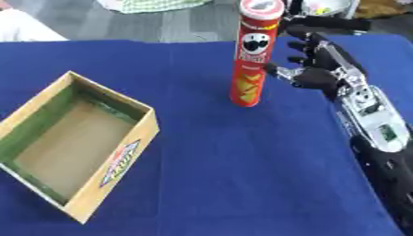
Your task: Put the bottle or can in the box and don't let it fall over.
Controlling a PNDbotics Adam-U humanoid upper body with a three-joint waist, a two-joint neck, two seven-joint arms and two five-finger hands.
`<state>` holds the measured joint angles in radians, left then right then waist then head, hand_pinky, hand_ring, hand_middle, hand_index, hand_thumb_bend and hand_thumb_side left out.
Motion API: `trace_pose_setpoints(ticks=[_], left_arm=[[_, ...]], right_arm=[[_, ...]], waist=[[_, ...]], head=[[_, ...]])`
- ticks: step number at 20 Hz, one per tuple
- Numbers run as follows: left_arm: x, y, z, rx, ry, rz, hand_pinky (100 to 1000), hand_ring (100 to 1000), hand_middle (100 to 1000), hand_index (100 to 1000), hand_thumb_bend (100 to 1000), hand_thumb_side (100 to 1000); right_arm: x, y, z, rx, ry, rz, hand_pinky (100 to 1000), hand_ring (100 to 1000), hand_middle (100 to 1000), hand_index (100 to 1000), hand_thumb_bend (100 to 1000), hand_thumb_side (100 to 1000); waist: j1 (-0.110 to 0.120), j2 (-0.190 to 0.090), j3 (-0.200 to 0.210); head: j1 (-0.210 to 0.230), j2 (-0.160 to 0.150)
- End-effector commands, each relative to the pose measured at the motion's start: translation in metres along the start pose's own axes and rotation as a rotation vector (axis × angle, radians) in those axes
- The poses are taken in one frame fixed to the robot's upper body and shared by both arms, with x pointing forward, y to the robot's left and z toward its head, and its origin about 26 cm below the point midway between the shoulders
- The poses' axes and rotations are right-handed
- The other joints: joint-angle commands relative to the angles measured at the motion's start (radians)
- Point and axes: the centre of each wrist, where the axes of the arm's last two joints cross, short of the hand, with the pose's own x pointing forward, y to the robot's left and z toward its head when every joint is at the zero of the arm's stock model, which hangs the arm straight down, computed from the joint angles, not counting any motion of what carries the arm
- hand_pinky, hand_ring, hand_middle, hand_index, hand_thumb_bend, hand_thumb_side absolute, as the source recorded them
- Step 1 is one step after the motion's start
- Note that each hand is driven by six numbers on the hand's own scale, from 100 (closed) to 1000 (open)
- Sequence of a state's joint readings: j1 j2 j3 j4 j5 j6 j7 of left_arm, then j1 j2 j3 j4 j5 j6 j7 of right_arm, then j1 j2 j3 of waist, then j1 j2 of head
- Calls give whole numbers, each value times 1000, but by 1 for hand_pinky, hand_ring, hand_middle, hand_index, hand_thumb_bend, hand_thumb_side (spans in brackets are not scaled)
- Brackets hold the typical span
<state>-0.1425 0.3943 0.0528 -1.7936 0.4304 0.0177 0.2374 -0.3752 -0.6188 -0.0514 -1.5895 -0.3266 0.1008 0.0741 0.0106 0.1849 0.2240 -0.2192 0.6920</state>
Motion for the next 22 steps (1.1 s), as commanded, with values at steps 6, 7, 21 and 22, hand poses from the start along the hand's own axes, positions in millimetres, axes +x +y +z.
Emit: trace_pose_setpoints(ticks=[6,7,21,22], left_arm=[[6,0,-2,-10,-21,-7,735,936,889,853,507,907],[6,0,-2,-10,-21,-7,735,936,889,853,507,907],[6,0,-3,-12,-22,-6,735,937,889,853,507,908],[6,0,-3,-12,-22,-5,735,937,889,853,507,908]], right_arm=[[10,-1,-8,11,-47,-18,923,1000,1000,908,535,140],[10,-1,-8,12,-48,-20,923,1000,1000,908,535,141],[15,7,-17,49,-74,-33,926,1000,1000,909,531,144],[15,7,-17,50,-74,-33,926,1000,1000,909,531,144]], waist=[[1,-8,2],[1,-8,3],[0,-6,5],[0,-6,5]], head=[[-2,-11],[-2,-11],[1,-6],[2,-7]])
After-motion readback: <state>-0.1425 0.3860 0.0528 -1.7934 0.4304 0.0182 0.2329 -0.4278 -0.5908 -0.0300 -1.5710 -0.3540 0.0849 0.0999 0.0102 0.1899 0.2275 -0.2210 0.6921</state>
